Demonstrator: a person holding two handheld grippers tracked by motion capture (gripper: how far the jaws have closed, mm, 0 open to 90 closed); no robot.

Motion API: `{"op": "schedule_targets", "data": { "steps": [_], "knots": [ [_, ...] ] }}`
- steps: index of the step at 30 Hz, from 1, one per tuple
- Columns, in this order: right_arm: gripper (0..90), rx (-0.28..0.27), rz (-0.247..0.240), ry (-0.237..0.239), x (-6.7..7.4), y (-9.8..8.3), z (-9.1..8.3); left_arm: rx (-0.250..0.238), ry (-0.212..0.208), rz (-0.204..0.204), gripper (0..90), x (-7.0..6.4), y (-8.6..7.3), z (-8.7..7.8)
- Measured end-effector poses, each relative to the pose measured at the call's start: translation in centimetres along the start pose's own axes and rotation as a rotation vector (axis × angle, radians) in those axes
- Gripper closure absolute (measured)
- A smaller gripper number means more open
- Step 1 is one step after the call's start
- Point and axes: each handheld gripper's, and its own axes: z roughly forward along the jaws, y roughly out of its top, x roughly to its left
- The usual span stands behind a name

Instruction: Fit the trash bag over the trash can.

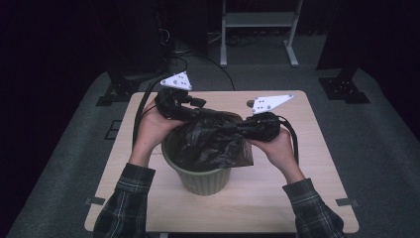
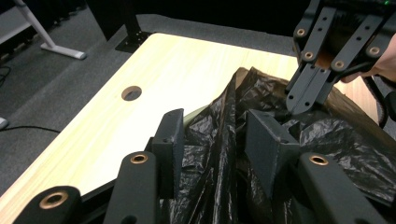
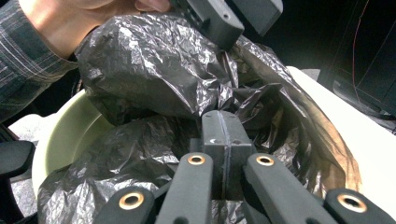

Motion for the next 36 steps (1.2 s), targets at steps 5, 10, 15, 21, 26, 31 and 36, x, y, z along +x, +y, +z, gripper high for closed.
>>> {"op": "schedule_targets", "data": {
  "steps": [5,10,15,21,26,31,36],
  "knots": [
    [90.0,-0.002,0.000,-0.001,0.0,0.1,-0.2,0.012,0.001,0.003,60.5,0.1,-0.3,0.1],
    [90.0,-0.005,-0.003,0.001,0.1,0.2,-0.1,0.024,0.008,0.005,67.4,0.1,-0.7,0.4],
    [90.0,-0.007,0.000,0.005,0.1,0.2,-0.2,0.019,0.024,-0.038,90.0,0.4,-1.4,0.0],
    [90.0,-0.007,-0.003,-0.019,0.3,0.0,-1.6,-0.017,0.124,-0.118,90.0,1.6,-3.9,-3.4],
    [90.0,0.007,0.005,-0.057,0.8,-0.3,-3.6,-0.050,0.171,-0.171,90.0,1.9,-6.3,-6.6],
    [90.0,0.022,0.017,-0.070,1.7,-1.3,-5.3,-0.071,0.210,-0.207,90.0,1.3,-8.7,-8.8],
    [90.0,0.054,0.029,-0.069,3.0,-3.8,-6.9,-0.079,0.244,-0.224,90.0,0.6,-10.7,-9.9]
  ]
}}
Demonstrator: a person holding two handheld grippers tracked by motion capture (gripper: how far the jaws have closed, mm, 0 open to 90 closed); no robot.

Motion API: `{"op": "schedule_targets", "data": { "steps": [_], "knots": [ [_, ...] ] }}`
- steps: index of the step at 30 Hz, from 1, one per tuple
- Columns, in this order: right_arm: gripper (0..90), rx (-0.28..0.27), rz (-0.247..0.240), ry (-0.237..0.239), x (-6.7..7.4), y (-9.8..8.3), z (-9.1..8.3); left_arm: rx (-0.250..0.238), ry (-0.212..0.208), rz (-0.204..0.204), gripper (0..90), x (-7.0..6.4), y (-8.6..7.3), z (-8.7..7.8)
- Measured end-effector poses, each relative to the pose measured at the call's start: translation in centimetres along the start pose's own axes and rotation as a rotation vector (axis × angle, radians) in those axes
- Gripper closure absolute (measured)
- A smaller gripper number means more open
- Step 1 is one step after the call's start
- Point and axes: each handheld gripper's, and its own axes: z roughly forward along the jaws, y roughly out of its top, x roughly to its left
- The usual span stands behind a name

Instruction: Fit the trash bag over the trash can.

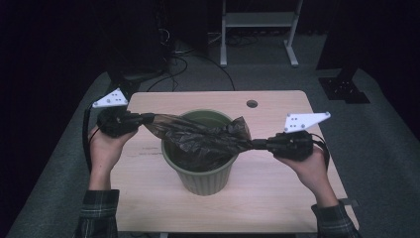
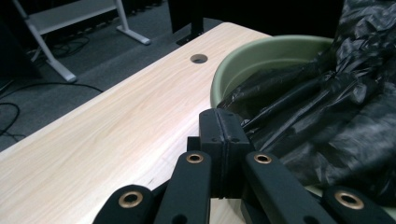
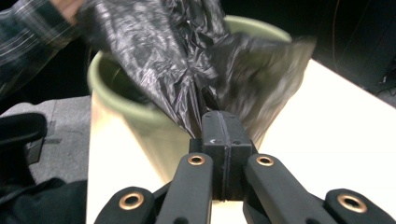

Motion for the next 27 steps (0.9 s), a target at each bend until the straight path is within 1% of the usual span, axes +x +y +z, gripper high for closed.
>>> {"op": "schedule_targets", "data": {
  "steps": [2,4,5,7,10,12,13,14,15,17,18,19,20,21,23,24,25,27],
  "knots": [
    [90.0,0.024,-0.001,0.002,0.5,-1.1,-0.3,0.005,0.010,-0.012,90.0,0.2,-0.6,-0.3],
    [90.0,0.045,0.004,-0.001,0.8,-2.1,-0.4,0.000,0.003,-0.028,90.0,0.4,-1.2,-0.4],
    [90.0,0.056,0.020,0.008,0.8,-2.8,-0.3,-0.002,-0.005,-0.032,90.0,0.4,-1.4,-0.4],
    [90.0,0.070,0.041,0.031,0.9,-4.0,0.0,-0.001,-0.025,-0.028,90.0,0.1,-1.7,0.0],
    [90.0,0.094,0.063,0.073,1.3,-5.1,0.8,0.006,-0.036,-0.021,89.9,-0.4,-1.9,0.7],
    [89.8,0.121,0.055,0.104,1.8,-5.6,1.5,0.010,-0.040,-0.017,89.9,-0.5,-1.8,1.0],
    [84.2,0.126,0.047,0.100,2.0,-5.7,1.6,0.012,-0.036,-0.013,90.0,-0.5,-1.8,1.1],
    [82.7,0.126,0.046,0.100,2.0,-5.6,1.6,0.012,-0.033,-0.014,89.9,-0.5,-1.7,1.1],
    [78.3,0.119,0.044,0.099,1.9,-5.4,1.3,0.008,-0.029,-0.017,90.0,-0.5,-1.6,1.0],
    [77.5,0.092,0.050,0.080,1.6,-5.0,0.3,0.004,-0.026,-0.020,89.9,-0.2,-1.6,0.7],
    [76.2,0.085,0.047,0.077,1.5,-4.9,-0.1,0.000,-0.028,-0.020,89.9,-0.1,-1.5,0.6],
    [73.8,0.065,0.048,0.058,1.3,-4.6,-0.7,0.000,-0.027,-0.020,89.9,-0.1,-1.5,0.5],
    [72.4,0.057,0.054,0.052,1.3,-4.5,-1.0,-0.001,-0.024,-0.017,89.9,-0.1,-1.5,0.4],
    [69.1,0.034,0.054,0.039,1.1,-4.0,-1.6,0.000,-0.025,-0.015,89.9,-0.2,-1.4,0.3],
    [66.9,-0.003,0.053,0.007,0.9,-3.0,-2.6,-0.002,-0.026,-0.013,89.9,-0.3,-1.3,0.4],
    [63.2,-0.020,0.050,-0.006,0.7,-2.3,-2.9,-0.002,-0.028,-0.011,89.9,-0.3,-1.3,0.4],
    [62.6,-0.039,0.049,-0.025,0.6,-1.6,-3.1,-0.002,-0.028,-0.010,89.9,-0.3,-1.3,0.4],
    [60.0,-0.062,0.048,-0.028,0.1,0.0,-3.4,-0.003,-0.028,-0.011,89.9,-0.3,-1.2,0.4]
  ]
}}
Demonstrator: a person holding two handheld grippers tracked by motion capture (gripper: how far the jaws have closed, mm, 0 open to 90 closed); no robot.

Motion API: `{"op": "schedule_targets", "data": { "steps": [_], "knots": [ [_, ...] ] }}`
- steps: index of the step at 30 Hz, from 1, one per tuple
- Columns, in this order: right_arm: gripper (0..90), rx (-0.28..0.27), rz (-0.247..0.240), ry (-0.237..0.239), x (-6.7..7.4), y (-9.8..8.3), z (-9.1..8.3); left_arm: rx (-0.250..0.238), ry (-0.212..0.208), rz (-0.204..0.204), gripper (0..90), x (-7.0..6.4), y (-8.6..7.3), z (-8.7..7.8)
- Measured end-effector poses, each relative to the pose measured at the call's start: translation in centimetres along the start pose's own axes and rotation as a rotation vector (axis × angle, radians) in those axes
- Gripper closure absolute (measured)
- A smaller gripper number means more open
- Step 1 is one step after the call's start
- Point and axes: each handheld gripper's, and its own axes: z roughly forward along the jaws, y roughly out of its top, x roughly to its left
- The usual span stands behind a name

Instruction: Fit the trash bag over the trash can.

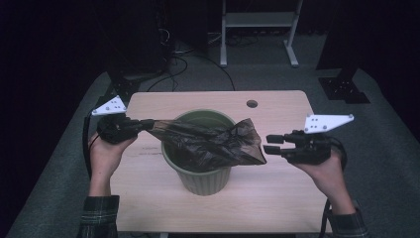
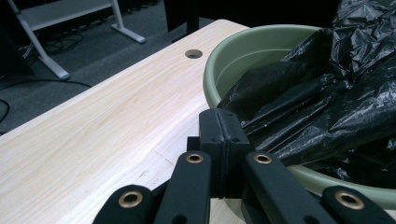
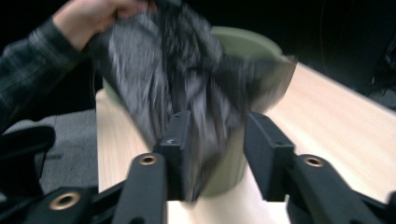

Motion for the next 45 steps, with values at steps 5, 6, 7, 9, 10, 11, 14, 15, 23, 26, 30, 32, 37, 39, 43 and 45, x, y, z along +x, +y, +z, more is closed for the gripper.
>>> {"op": "schedule_targets", "data": {
  "steps": [5,6,7,9,10,11,14,15,23,26,30,32,37,39,43,45],
  "knots": [
    [57.5,0.025,0.020,-0.025,-1.4,2.5,1.3,-0.004,-0.006,0.001,89.9,0.1,0.1,0.0],
    [56.2,0.030,0.026,-0.028,-1.7,2.7,1.7,-0.003,-0.006,0.001,89.9,0.1,0.1,0.0],
    [54.4,0.037,0.040,-0.036,-2.1,2.8,2.2,-0.004,-0.007,0.001,89.9,0.1,0.1,0.0],
    [52.9,0.040,0.068,-0.005,-2.9,2.7,3.1,-0.005,-0.008,-0.002,89.9,0.1,0.1,0.1],
    [53.7,0.044,0.079,0.002,-3.2,2.7,3.5,-0.005,-0.008,0.000,89.9,0.1,0.1,0.1],
    [59.4,0.053,0.089,0.013,-3.3,2.6,4.0,-0.004,-0.009,-0.002,89.9,0.1,0.1,0.1],
    [86.8,0.082,0.053,0.011,-3.1,2.2,4.9,-0.002,-0.011,-0.002,89.9,0.1,0.0,0.1],
    [90.0,0.082,0.036,0.012,-2.9,2.1,4.9,-0.001,-0.011,-0.002,90.0,0.1,0.0,0.1],
    [90.0,0.100,-0.021,0.015,0.6,-1.2,2.4,0.010,0.011,-0.027,90.0,0.7,-1.2,-0.9],
    [90.0,0.155,0.003,0.021,1.2,-3.4,2.2,0.009,0.020,-0.036,90.0,0.7,-1.5,-1.2],
    [90.0,0.227,0.044,0.007,1.1,-6.0,2.9,0.016,0.033,-0.043,90.0,1.0,-1.8,-1.2],
    [85.3,0.236,0.065,0.012,0.6,-6.9,3.2,0.018,0.032,-0.043,90.0,1.0,-1.9,-1.2],
    [70.4,0.157,0.080,-0.022,-0.1,-5.7,1.9,0.020,0.030,-0.037,90.0,1.0,-1.7,-1.0],
    [67.6,0.094,0.067,-0.035,-0.3,-4.5,0.8,0.018,0.029,-0.033,90.0,0.9,-1.5,-0.9],
    [64.4,0.012,0.040,-0.065,-0.8,-1.5,-0.4,0.016,0.023,-0.027,90.0,0.9,-1.3,-0.7],
    [64.1,0.002,0.023,-0.074,-1.0,-0.1,0.1,0.016,0.020,-0.026,89.9,0.8,-1.2,-0.6]
  ]
}}
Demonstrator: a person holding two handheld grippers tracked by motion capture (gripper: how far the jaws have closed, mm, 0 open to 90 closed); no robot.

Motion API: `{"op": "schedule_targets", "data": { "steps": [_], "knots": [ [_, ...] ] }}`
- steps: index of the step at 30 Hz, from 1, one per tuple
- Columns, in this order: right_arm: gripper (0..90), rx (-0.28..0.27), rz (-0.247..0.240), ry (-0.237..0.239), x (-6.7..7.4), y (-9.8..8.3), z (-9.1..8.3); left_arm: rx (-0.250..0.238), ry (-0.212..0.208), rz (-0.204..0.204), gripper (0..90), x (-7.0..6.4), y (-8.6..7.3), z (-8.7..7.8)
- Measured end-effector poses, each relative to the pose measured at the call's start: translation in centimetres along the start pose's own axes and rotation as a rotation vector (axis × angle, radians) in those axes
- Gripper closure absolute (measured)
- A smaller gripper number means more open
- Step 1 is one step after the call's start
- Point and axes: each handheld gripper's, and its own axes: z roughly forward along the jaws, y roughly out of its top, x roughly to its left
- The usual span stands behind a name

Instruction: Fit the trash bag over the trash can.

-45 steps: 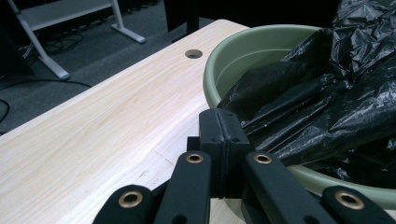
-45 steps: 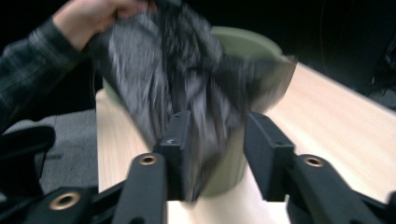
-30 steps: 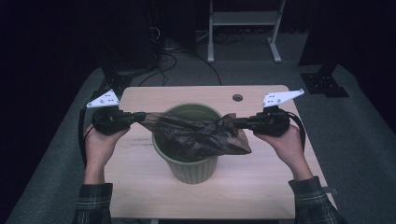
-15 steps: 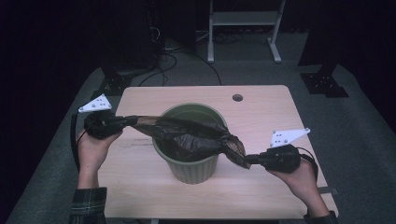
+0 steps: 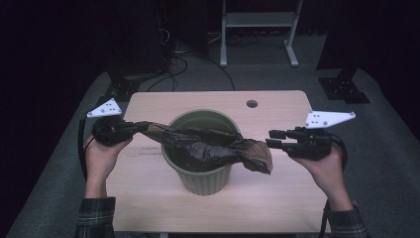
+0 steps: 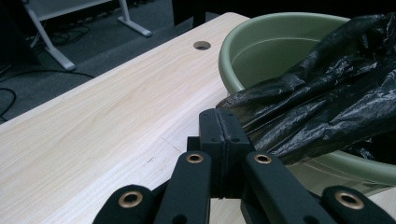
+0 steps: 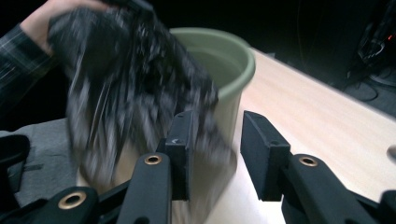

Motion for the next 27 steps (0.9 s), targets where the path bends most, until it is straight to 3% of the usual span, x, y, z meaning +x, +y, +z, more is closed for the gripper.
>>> {"op": "schedule_targets", "data": {
  "steps": [2,6,10,13,16,24,27],
  "knots": [
    [64.2,0.002,-0.011,0.016,0.0,1.0,0.8,0.000,-0.002,-0.001,90.0,0.0,0.0,0.1],
    [64.7,0.023,-0.041,0.036,0.0,2.9,4.0,-0.005,-0.009,-0.002,90.0,0.0,0.1,0.1],
    [64.8,0.084,-0.038,0.070,-0.1,3.4,6.9,-0.006,-0.012,0.002,90.0,-0.1,0.2,0.2],
    [69.6,0.131,-0.040,0.071,-0.2,3.2,8.3,-0.008,-0.014,0.002,90.0,-0.1,0.2,0.3],
    [90.0,0.144,-0.065,0.037,-0.2,3.1,8.9,-0.011,-0.016,0.001,90.0,0.0,0.3,0.3],
    [90.0,0.055,-0.039,-0.078,-2.3,3.5,9.0,-0.005,0.007,-0.012,90.0,0.8,0.5,1.1],
    [90.0,0.026,-0.013,-0.120,-3.6,3.4,9.5,0.030,0.024,-0.018,90.0,1.3,0.6,2.2]
  ]
}}
